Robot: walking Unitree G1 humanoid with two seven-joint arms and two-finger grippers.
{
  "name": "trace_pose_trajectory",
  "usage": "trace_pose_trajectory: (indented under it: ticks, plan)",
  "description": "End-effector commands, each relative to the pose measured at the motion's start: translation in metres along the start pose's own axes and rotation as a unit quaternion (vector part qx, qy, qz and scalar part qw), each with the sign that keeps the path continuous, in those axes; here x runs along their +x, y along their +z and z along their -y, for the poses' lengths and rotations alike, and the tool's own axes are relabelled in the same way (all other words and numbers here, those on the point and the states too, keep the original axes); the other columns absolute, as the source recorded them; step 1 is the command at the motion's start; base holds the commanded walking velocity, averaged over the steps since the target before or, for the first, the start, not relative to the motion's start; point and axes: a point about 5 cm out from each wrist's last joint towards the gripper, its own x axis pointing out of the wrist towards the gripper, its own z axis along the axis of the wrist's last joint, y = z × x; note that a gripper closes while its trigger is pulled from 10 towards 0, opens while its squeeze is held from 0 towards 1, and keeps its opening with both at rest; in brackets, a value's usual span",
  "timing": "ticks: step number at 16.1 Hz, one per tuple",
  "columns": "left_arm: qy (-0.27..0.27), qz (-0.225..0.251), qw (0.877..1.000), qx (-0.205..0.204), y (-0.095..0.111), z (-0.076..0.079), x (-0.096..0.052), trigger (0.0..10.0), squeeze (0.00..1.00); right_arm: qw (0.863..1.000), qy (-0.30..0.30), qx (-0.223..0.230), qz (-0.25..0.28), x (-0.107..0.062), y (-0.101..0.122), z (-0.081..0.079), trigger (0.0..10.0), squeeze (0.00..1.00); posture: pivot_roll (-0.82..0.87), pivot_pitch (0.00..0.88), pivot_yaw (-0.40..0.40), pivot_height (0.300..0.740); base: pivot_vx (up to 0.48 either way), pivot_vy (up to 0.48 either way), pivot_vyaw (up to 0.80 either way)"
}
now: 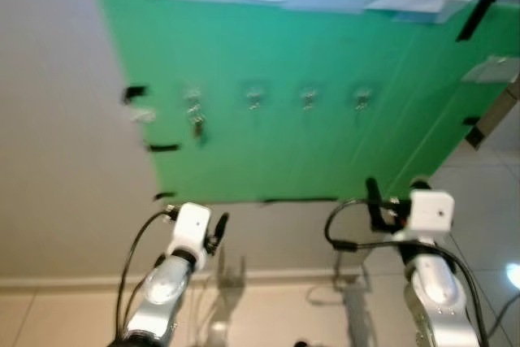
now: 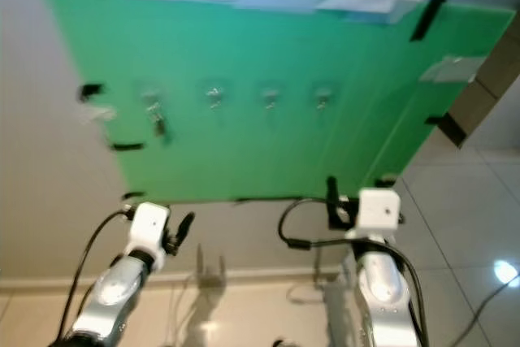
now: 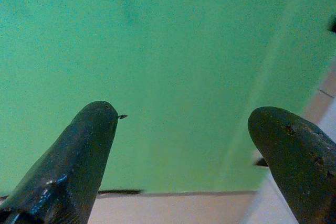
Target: Hang keys on a hook
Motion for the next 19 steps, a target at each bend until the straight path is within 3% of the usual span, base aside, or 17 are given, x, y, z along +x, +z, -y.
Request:
trace_pose_trajectory:
  ticks: [1,2,7,11,13,15,17,19]
  plan:
    - [0.011,0.015,1.0,0.002,0.0,-0.014,-0.007,10.0,0.0,1.0,0.007,-0.001,-0.009,-0.002,-0.005,-0.002,10.0,1.0,0.01,0.0,-0.009,0.74,-0.401,0.266,-0.74]
    - [0.013,0.03,0.999,0.003,0.0,-0.023,-0.013,10.0,0.0,1.0,0.013,0.006,-0.016,-0.005,-0.008,-0.004,10.0,1.0,0.02,0.0,-0.014,0.74,-0.446,0.0,-0.7]
    - [0.02,0.088,0.995,0.045,0.016,-0.031,-0.016,10.0,0.0,1.0,0.017,0.005,-0.008,-0.029,-0.003,0.001,10.0,1.0,0.02,0.0,-0.033,0.74,-0.272,0.0,-0.55]
    - [0.013,0.099,0.994,0.051,0.028,-0.03,-0.008,10.0,0.0,1.0,0.017,0.004,-0.02,-0.027,-0.01,0.004,10.0,1.0,0.02,0.0,-0.021,0.74,0.0,0.0,-0.53]
    - [0.045,0.107,0.993,-0.008,0.043,-0.036,0.002,10.0,0.0,1.0,0.008,0.012,-0.024,-0.018,-0.014,0.001,10.0,1.0,0.01,0.0,-0.011,0.74,0.0,0.0,-0.53]
    - [0.072,0.14,0.986,-0.057,0.053,-0.037,-0.003,10.0,0.0,0.999,-0.02,0.025,-0.015,-0.019,-0.013,0.004,10.0,1.0,0.0,0.0,-0.007,0.74,0.0,0.0,-0.53]
    - [0.024,0.149,0.988,0.015,0.061,-0.023,-0.011,10.0,0.0,0.999,-0.034,0.03,-0.016,-0.025,-0.013,0.01,10.0,1.0,0.0,0.0,-0.009,0.74,0.0,0.0,-0.55]
    - [-0.016,0.143,0.989,0.037,0.07,-0.015,-0.005,10.0,0.0,0.999,-0.03,0.024,-0.019,-0.025,-0.014,0.009,10.0,1.0,-0.01,0.0,-0.001,0.74,0.0,0.0,-0.56]
